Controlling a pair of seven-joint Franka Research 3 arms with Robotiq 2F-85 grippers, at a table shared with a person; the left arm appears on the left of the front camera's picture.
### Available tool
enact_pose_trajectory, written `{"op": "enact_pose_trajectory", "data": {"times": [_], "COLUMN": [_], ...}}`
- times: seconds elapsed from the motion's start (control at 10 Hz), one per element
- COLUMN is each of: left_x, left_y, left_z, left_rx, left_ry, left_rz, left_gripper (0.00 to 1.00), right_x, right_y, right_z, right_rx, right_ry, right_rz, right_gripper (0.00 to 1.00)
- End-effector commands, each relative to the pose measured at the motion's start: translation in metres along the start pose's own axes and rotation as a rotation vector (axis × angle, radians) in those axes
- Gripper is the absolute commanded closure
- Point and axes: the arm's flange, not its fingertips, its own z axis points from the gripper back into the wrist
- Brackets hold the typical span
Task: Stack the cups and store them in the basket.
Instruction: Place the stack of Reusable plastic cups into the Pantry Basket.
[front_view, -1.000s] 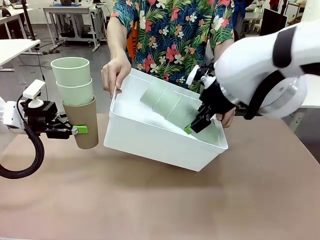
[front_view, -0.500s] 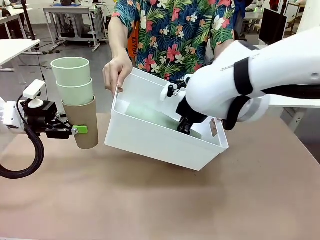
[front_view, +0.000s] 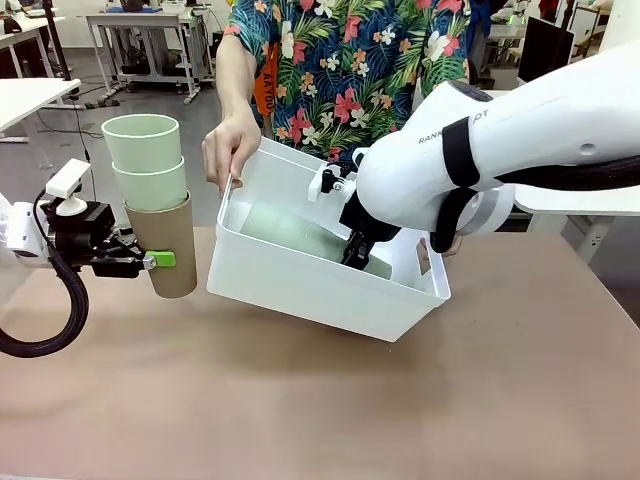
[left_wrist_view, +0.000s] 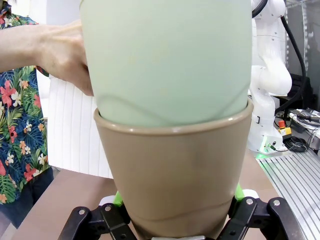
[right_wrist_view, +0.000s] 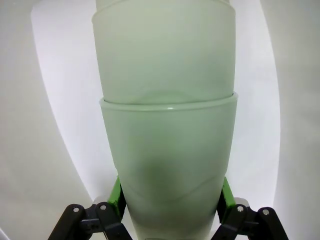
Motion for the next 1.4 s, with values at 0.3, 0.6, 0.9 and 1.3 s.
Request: {"op": "enact_pose_trajectory", "data": {"times": [0.3, 0.6, 0.9, 1.3], "left_x": [0.007, 0.007, 0.007, 0.007], "left_y": [-0.002, -0.002, -0.002, -0.002], "left_z": [0.000, 0.000, 0.000, 0.000], "left_rx": [-0.004, -0.004, -0.004, -0.004], "left_ry": [-0.006, -0.006, -0.006, -0.006], "left_rz": [-0.002, -0.002, -0.002, -0.002], "left_gripper": [0.15, 0.15, 0.15, 0.15], "right_x": [0.002, 0.001, -0.021, -0.065], "right_y": [0.000, -0.002, 0.004, 0.018], "right_z": [0.011, 0.060, 0.138, 0.232], "right_rx": [-0.014, -0.013, 0.005, -0.037], "right_ry": [0.029, -0.079, -0.209, -0.391], "right_rz": [0.001, 0.000, -0.010, -0.065], "right_gripper": [0.00, 0.00, 0.00, 0.00]}}
